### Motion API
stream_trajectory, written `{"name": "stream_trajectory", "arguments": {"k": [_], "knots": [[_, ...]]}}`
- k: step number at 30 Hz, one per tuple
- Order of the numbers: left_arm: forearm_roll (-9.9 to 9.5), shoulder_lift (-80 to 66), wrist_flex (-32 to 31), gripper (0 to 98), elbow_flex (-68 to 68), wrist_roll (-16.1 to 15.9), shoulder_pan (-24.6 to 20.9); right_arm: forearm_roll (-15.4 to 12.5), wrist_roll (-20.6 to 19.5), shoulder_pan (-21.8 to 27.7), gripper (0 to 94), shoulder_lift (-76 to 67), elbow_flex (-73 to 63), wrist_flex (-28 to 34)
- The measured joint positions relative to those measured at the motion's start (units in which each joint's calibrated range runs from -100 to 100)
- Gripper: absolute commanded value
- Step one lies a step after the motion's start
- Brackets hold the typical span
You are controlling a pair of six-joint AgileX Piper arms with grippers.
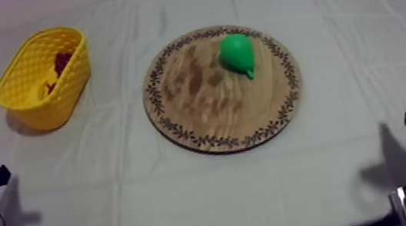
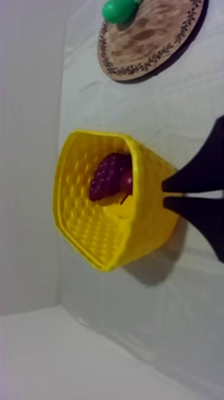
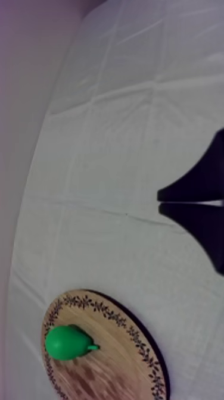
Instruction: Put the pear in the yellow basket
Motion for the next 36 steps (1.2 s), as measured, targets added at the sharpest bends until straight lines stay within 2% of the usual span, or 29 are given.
{"name": "stream_trajectory", "arguments": {"k": [5,10,20,25,36], "knots": [[-1.51,2.7,-0.6,0.0,-1.4,0.7,-0.2,0.0,0.0,0.0,0.5,0.0,0.0,0.0],[-1.71,7.6,-2.2,0.0,-6.0,1.7,-0.5,0.0,0.0,0.0,0.5,0.0,0.0,0.0],[0.89,22.4,-1.9,0.0,-23.3,1.3,-0.3,0.0,0.0,0.0,0.5,0.0,0.0,0.0],[1.95,31.6,1.5,0.0,-34.2,-0.1,1.1,0.0,0.0,0.0,0.5,0.0,0.0,0.1],[1.64,54.4,12.5,0.0,-61.3,-4.3,7.8,0.0,0.0,0.0,0.5,0.0,0.0,0.1]]}}
